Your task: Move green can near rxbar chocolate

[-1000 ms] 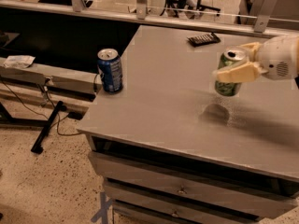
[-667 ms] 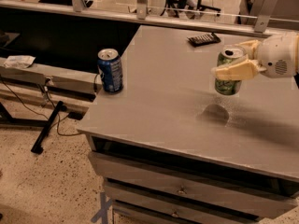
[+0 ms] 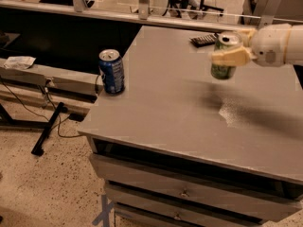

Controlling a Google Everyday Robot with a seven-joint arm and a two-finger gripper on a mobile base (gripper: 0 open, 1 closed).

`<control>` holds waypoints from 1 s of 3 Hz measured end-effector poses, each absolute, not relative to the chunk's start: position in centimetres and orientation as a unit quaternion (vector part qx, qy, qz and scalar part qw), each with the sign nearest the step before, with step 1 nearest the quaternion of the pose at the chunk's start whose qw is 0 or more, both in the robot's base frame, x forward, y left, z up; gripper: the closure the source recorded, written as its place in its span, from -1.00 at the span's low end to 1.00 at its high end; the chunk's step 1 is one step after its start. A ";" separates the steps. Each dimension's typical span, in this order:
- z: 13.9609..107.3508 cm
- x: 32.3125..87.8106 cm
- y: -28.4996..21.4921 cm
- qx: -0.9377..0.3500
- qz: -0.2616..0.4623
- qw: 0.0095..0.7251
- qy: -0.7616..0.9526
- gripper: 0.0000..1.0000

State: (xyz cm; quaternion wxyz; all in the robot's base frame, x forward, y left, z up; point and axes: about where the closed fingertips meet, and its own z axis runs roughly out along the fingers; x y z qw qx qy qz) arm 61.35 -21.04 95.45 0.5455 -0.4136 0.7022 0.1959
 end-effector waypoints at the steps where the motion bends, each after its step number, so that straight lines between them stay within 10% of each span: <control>1: 98.1 72.5 -23.0 -0.359 0.152 0.620 0.682 1.00; 3: 98.0 82.2 -25.5 -0.298 0.092 0.643 0.699 1.00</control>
Offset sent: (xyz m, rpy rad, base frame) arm 0.2448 -0.0444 0.0544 0.1051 -0.2697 -0.3078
